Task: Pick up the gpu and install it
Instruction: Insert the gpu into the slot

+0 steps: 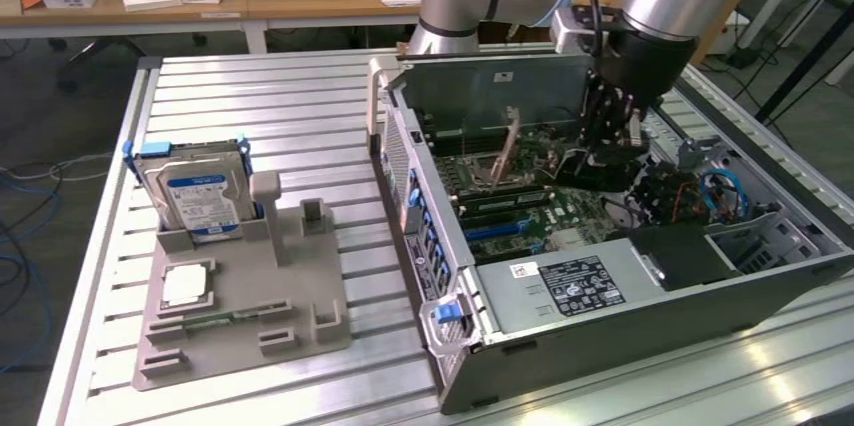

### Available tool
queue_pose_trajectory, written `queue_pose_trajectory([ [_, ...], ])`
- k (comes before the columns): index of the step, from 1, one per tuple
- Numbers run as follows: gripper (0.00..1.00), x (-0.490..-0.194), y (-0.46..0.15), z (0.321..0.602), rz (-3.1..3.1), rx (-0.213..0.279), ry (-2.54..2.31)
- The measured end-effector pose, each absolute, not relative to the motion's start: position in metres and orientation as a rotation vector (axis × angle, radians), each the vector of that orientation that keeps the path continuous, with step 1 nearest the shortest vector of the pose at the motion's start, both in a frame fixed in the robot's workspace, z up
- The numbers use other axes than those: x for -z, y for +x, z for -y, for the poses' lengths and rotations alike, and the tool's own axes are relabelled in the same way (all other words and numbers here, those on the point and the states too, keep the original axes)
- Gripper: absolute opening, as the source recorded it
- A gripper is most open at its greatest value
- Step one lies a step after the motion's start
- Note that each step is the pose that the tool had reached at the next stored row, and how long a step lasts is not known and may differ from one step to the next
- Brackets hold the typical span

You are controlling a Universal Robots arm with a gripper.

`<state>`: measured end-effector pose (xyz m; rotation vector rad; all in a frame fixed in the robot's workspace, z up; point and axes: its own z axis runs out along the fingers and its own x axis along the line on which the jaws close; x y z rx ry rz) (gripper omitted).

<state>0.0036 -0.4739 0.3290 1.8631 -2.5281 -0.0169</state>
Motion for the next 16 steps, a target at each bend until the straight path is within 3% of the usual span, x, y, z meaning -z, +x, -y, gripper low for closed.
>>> queue_pose_trajectory([
  [16,0.27,-0.3290,0.0061,0.4739,2.354,0.024,2.068],
])
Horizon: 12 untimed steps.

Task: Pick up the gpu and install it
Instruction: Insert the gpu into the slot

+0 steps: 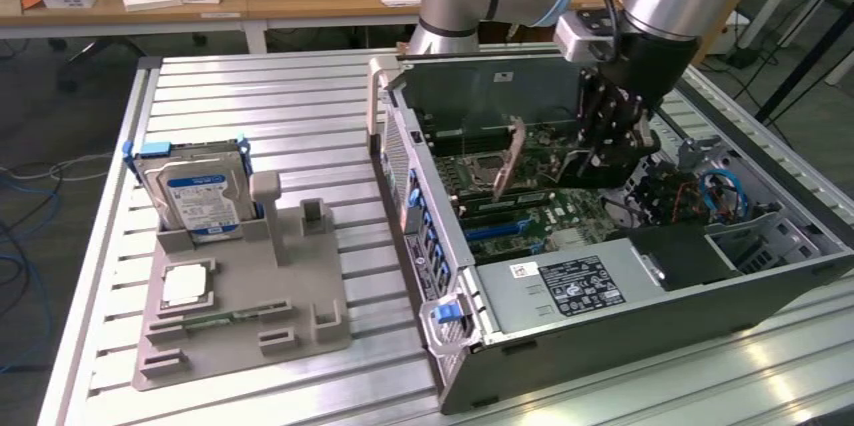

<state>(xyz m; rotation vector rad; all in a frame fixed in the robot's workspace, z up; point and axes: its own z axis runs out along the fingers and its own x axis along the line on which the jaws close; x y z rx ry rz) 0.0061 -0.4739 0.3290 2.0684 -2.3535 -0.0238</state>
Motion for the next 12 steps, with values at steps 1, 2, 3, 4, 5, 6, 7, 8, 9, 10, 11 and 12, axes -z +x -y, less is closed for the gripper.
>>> queue_pose_trajectory([
  [1,0.27,-0.3290,0.0062,0.4739,2.342,0.024,2.080],
  [2,0.27,-0.3290,0.0064,0.4739,2.331,0.025,2.092],
  [3,0.27,-0.3290,0.0065,0.4739,2.320,0.025,2.104],
  [4,0.27,-0.3290,0.0067,0.4739,2.309,0.025,2.116],
  [5,0.27,-0.3290,0.0068,0.4739,2.297,0.026,2.128],
  [6,0.27,-0.3290,0.0070,0.4739,2.286,0.026,2.139],
  [7,0.27,-0.3290,0.0071,0.4739,2.274,0.027,2.151],
  [8,0.27,-0.3290,0.0073,0.4739,2.263,0.027,2.162],
  [9,0.27,-0.3290,0.0077,0.4739,2.253,0.027,2.172],
  [10,0.27,-0.3290,0.0083,0.4739,2.246,0.028,2.178],
  [11,0.27,-0.3290,0.0082,0.4739,2.245,0.029,2.179],
  [12,0.27,-0.3290,0.0080,0.4739,2.246,0.027,2.179],
])
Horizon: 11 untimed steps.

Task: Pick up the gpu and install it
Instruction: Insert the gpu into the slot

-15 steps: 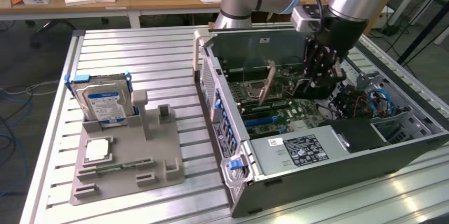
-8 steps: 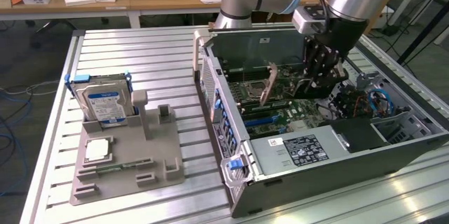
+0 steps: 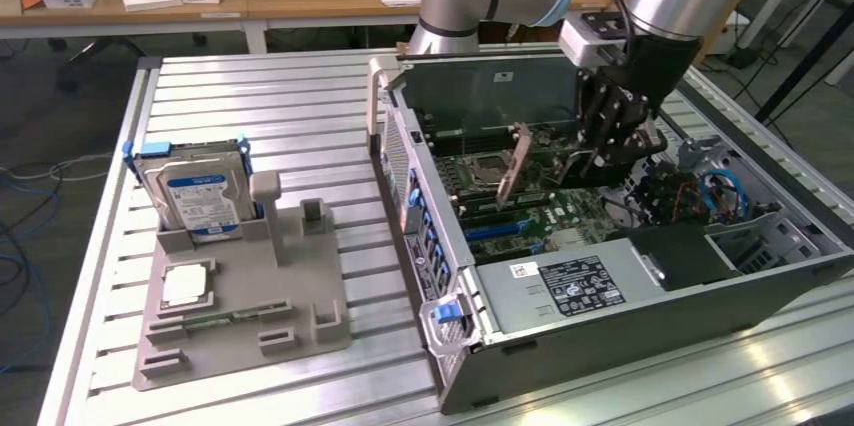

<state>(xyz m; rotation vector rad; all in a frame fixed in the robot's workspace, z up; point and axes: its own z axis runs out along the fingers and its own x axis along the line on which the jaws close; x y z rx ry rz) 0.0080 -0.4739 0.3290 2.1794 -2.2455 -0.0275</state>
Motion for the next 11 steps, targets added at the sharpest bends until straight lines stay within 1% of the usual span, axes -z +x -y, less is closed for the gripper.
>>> queue_pose_trajectory([
  [2,0.27,-0.329,0.007,0.474,2.261,-0.003,2.195],
  [4,0.27,-0.329,0.005,0.474,2.270,-0.021,2.204],
  [11,0.27,-0.321,-0.003,0.474,2.282,-0.038,2.209],
])
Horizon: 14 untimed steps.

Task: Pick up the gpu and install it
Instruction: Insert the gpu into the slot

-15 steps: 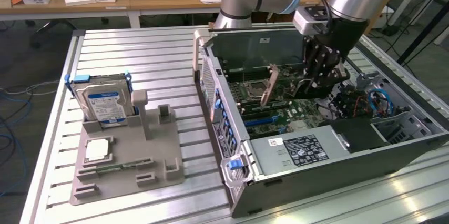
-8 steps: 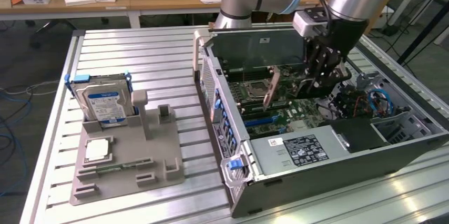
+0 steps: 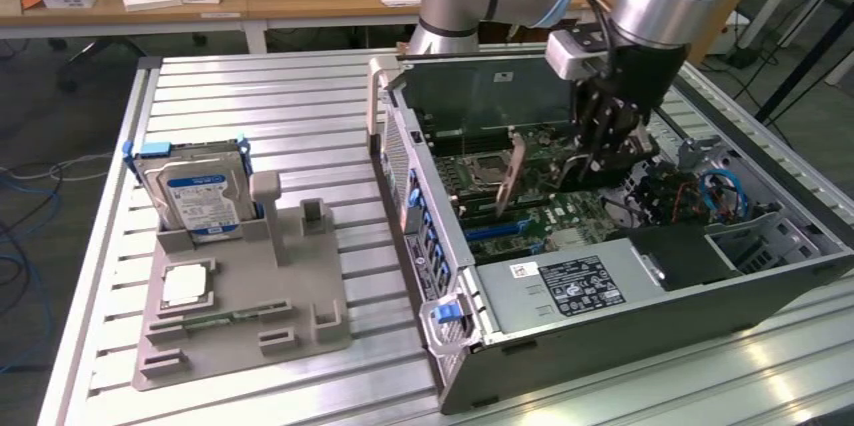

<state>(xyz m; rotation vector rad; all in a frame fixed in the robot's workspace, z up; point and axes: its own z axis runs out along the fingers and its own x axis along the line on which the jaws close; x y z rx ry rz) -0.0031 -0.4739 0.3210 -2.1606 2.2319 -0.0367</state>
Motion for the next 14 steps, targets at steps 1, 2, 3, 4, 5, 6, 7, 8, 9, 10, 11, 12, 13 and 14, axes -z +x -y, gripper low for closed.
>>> queue_pose_trajectory([
  [1,0.27,-0.319,-0.006,0.474,-2.232,0.038,-2.159],
  [2,0.27,-0.318,-0.009,0.474,-2.233,0.040,-2.156],
  [3,0.27,-0.316,-0.012,0.474,-2.234,0.041,-2.155],
  [4,0.27,-0.315,-0.016,0.474,-2.235,0.042,-2.153],
  [5,0.27,-0.313,-0.018,0.474,-2.236,0.042,-2.152],
  [6,0.27,-0.312,-0.021,0.474,-2.237,0.042,-2.151],
  [7,0.27,-0.311,-0.024,0.474,-2.238,0.042,-2.150],
  [8,0.27,-0.310,-0.027,0.474,-2.238,0.042,-2.149],
  [9,0.27,-0.308,-0.031,0.474,-2.238,0.042,-2.149],
  [10,0.27,-0.307,-0.035,0.474,-2.239,0.043,-2.149],
  [11,0.27,-0.305,-0.038,0.474,-2.239,0.043,-2.149],
  [12,0.27,-0.303,-0.042,0.474,-2.239,0.043,-2.148],
  [13,0.27,-0.301,-0.046,0.474,-2.238,0.044,-2.148],
  [14,0.27,-0.300,-0.050,0.474,-2.238,0.045,-2.147],
])
